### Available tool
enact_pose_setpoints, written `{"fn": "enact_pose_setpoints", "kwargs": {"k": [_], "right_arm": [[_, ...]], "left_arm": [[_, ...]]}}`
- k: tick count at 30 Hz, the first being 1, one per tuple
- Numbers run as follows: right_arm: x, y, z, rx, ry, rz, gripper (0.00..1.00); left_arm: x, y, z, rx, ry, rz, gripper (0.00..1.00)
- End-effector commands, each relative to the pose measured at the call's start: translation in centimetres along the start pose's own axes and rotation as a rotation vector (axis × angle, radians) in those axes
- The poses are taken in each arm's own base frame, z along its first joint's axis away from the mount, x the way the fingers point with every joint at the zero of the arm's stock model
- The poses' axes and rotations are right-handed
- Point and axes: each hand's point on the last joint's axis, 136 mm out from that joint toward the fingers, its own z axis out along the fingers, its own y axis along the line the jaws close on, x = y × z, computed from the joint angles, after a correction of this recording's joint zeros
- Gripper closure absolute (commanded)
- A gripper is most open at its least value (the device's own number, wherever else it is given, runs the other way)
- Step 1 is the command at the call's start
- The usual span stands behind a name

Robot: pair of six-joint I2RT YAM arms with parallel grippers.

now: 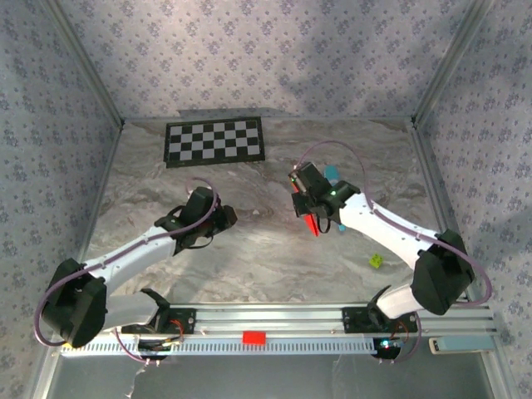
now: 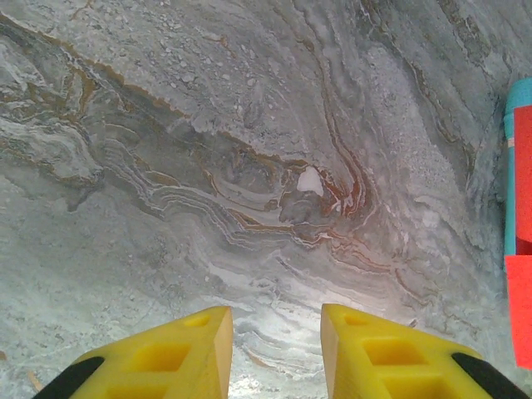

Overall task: Fold a paper plane with a square sheet of paper (pick it up from the middle)
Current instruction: Turn over the paper at the center of the table.

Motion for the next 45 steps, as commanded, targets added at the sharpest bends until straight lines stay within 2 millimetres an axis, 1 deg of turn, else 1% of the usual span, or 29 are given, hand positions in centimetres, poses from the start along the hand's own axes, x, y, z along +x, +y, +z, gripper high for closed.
{"fn": "enact_pose_setpoints", "kwargs": {"k": [1, 2, 3, 4, 8, 15, 22, 27, 32, 34, 37, 39, 41, 42, 43, 45], "right_arm": [[0.0, -1.6, -0.2, 0.160, 0.017, -0.088, 1.00], [0.2, -1.6, 0.0, 0.191, 0.027, -0.107, 1.00], [-0.3, -1.5, -0.2, 0.215, 0.022, -0.113, 1.00], [-0.3, -1.4, -0.1, 0.232, 0.030, -0.121, 1.00], [0.5, -0.3, 1.3, 0.280, 0.084, -0.173, 1.00], [2.1, 3.9, 3.8, 0.231, 0.164, -0.233, 1.00], [3.9, 7.2, 6.1, 0.223, 0.247, -0.288, 1.00], [4.7, 10.6, 6.7, 0.112, 0.279, -0.268, 0.98], [5.0, 13.4, 7.2, -0.033, 0.311, -0.181, 0.94], [5.0, 14.2, 7.4, -0.091, 0.328, -0.134, 0.92], [4.5, 15.4, 7.2, -0.200, 0.325, -0.063, 0.86], [3.8, 16.2, 6.6, -0.305, 0.310, -0.016, 0.75], [2.7, 16.9, 5.6, -0.427, 0.275, 0.037, 0.64], [2.0, 17.0, 4.9, -0.497, 0.256, 0.077, 0.59], [1.5, 16.9, 4.5, -0.547, 0.240, 0.117, 0.57], [0.4, 15.6, 3.6, -0.620, 0.200, 0.215, 0.56]], "left_arm": [[-0.9, 0.3, -0.8, -0.004, -0.049, -0.039, 0.67], [-1.0, 0.5, -1.0, -0.009, -0.058, -0.045, 0.67], [-1.0, 0.8, -1.1, -0.018, -0.067, -0.053, 0.67], [-1.2, 1.0, -1.3, -0.024, -0.079, -0.060, 0.67], [-1.6, 1.6, -2.4, -0.032, -0.125, -0.080, 0.67], [-2.4, 3.1, -4.5, -0.074, -0.200, -0.103, 0.67], [-2.5, 4.3, -5.4, -0.088, -0.246, -0.144, 0.67], [-2.8, 4.7, -6.0, -0.097, -0.274, -0.153, 0.67], [-2.8, 4.9, -6.0, -0.098, -0.274, -0.157, 0.66], [-2.7, 4.8, -6.0, -0.094, -0.267, -0.157, 0.66], [-2.6, 4.7, -5.9, -0.089, -0.260, -0.154, 0.66], [-2.5, 4.6, -5.7, -0.085, -0.249, -0.149, 0.65], [-2.3, 4.2, -5.5, -0.071, -0.234, -0.139, 0.64], [-2.1, 4.0, -5.2, -0.062, -0.219, -0.131, 0.64], [-2.0, 3.7, -5.0, -0.055, -0.207, -0.128, 0.63], [-1.7, 3.0, -4.3, -0.033, -0.168, -0.112, 0.63]]}}
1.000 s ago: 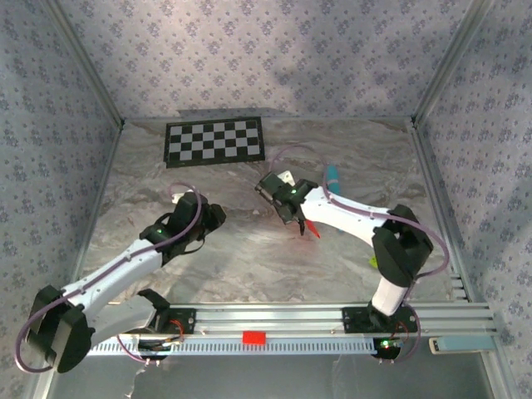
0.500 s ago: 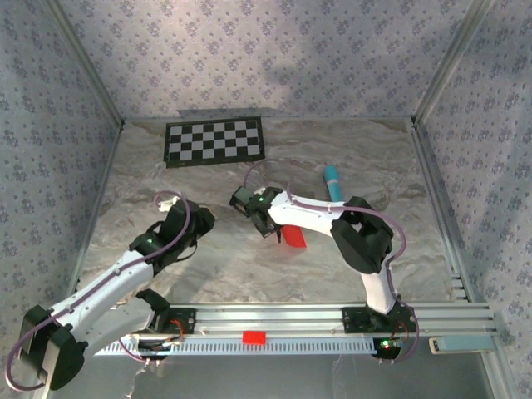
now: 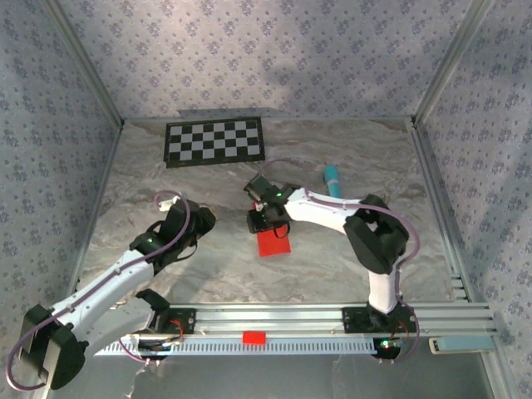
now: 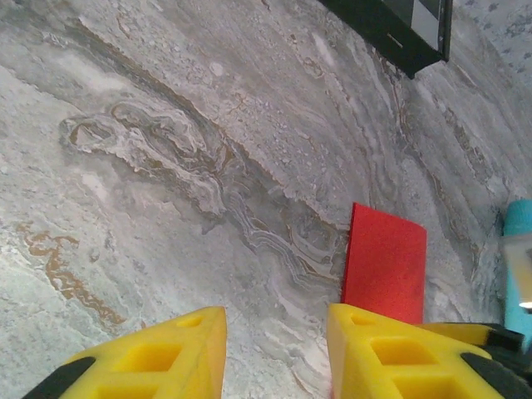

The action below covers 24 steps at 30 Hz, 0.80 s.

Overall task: Fold a paper plane with a square sheet of paper (pick it up from the middle)
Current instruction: Turn over the paper at the center of the table, then third fold the triangle at the center of the table.

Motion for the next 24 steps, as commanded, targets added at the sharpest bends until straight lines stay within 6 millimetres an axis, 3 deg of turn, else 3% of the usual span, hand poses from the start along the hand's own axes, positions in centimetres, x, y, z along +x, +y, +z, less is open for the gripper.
{"fn": "enact_pose_setpoints", "kwargs": {"k": [1, 4, 8, 13, 24], "right_arm": [[-2.2, 1.3, -3.4, -0.255, -0.107, 0.123, 0.56], [-2.0, -1.3, -4.3, -0.335, -0.139, 0.229, 0.65], [0.0, -4.7, -3.9, -0.389, -0.112, 0.340, 0.81], [1.5, -5.5, -3.3, -0.445, -0.073, 0.370, 0.88], [3.0, -6.1, 0.1, -0.464, 0.015, 0.413, 0.92]], "left_arm": [[1.0, -1.3, 0.8, 0.043, 0.068, 0.033, 0.63], [2.2, -2.9, 2.0, 0.079, 0.153, 0.075, 0.63], [4.3, -5.3, 3.9, 0.128, 0.296, 0.115, 0.64], [6.8, -6.9, 6.2, 0.165, 0.438, 0.105, 0.66], [9.3, -6.8, 8.1, 0.170, 0.551, 0.068, 0.66]]}}
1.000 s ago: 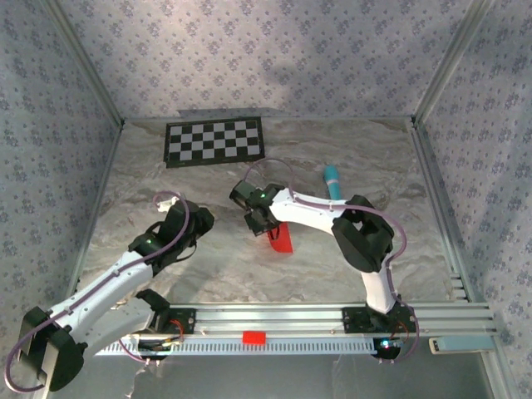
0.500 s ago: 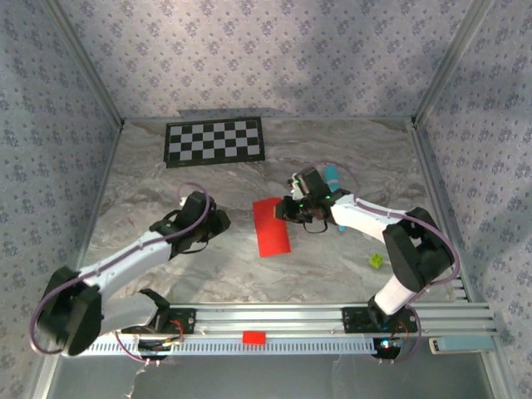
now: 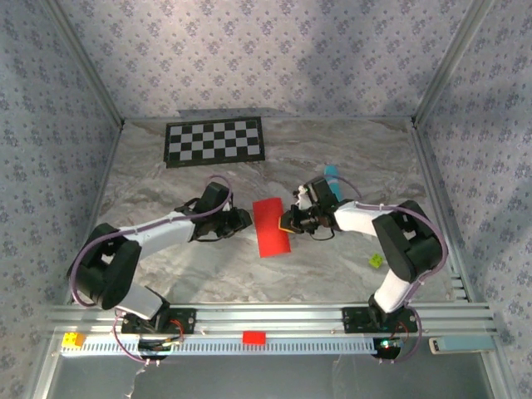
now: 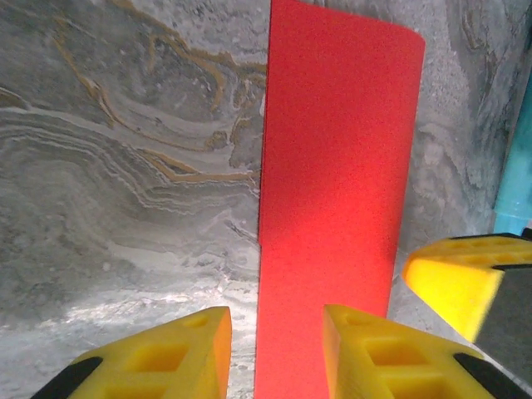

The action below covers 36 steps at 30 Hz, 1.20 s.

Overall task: Fold a paper plane with a square sheet of paper (pick it up from the middle)
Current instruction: Third fold the triangle at the center of the table.

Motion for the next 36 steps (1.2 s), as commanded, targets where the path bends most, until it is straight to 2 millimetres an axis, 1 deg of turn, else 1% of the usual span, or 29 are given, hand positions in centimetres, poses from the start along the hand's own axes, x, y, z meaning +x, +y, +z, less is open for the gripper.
{"fn": "enact_pose_setpoints", "kwargs": {"k": [1, 6, 11, 18, 26, 34, 36], "right_arm": [[0.6, -1.1, 0.8, -0.006, 0.034, 0.037, 0.92], [1.5, -3.9, 1.4, 0.028, 0.045, 0.111, 0.93], [2.0, -5.3, 1.6, 0.033, 0.043, 0.172, 0.93], [1.7, -5.2, 1.7, 0.036, 0.040, 0.175, 0.93], [1.9, -5.6, 1.7, 0.052, 0.042, 0.180, 0.93], [1.8, -5.5, 1.7, 0.050, 0.041, 0.180, 0.93], [1.7, -5.5, 1.7, 0.051, 0.039, 0.181, 0.93]], "left_arm": [[-0.2, -1.7, 0.3, 0.059, 0.031, 0.001, 0.66], [0.2, -1.7, 1.4, 0.068, 0.072, -0.008, 0.67], [0.6, -1.7, 2.3, 0.072, 0.110, -0.019, 0.67], [1.1, -2.0, 3.2, 0.083, 0.146, -0.021, 0.70], [1.7, -2.2, 4.3, 0.089, 0.184, -0.023, 0.72], [2.3, -1.8, 4.8, 0.072, 0.203, -0.026, 0.73], [2.3, -2.0, 4.9, 0.079, 0.205, -0.022, 0.74]]}}
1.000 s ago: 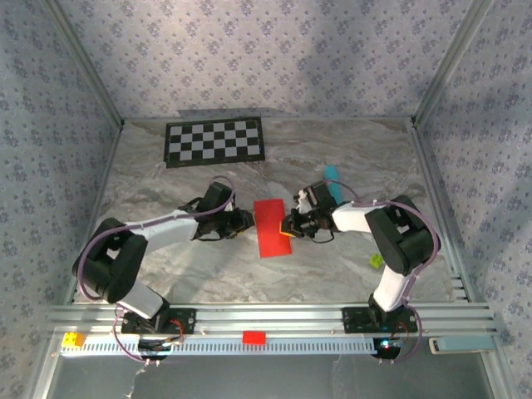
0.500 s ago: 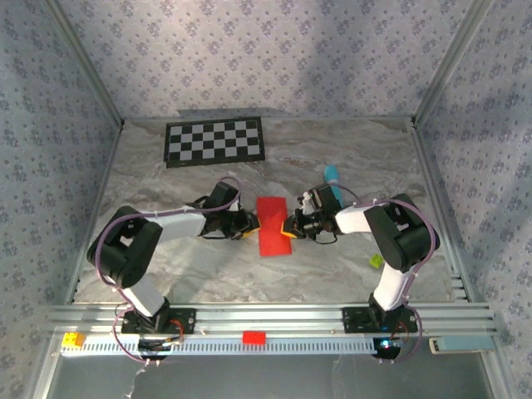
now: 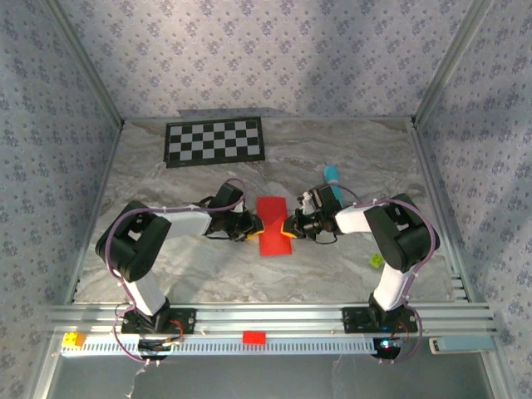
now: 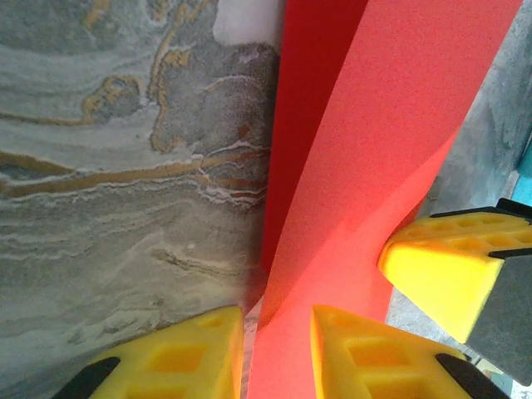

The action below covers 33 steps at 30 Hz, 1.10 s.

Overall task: Fold a paper plane with a square sheet of paper (pick it up from the middle)
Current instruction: Third fold the triangle at the center of the table.

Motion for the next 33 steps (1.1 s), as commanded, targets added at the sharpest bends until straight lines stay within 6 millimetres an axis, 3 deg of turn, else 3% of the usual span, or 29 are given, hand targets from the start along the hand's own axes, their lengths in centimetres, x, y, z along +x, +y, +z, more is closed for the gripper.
{"fn": "enact_pose_setpoints", "kwargs": {"k": [1, 12, 27, 33], "right_arm": [[0.7, -3.3, 0.6, 0.104, 0.009, 0.072, 0.93], [0.4, -2.6, 0.4, 0.090, 0.001, 0.062, 0.92], [0.2, -2.4, 0.3, 0.092, -0.001, 0.058, 0.90], [0.2, -2.2, 0.3, 0.088, -0.004, 0.053, 0.90]], "left_arm": [[0.0, -1.6, 0.2, 0.045, 0.015, 0.017, 0.75], [-0.3, -1.9, 0.0, 0.059, -0.002, 0.004, 0.86], [-0.3, -2.8, -0.4, 0.129, -0.016, 0.017, 0.74], [-0.2, -2.4, -0.6, 0.118, -0.021, 0.005, 0.80]]}}
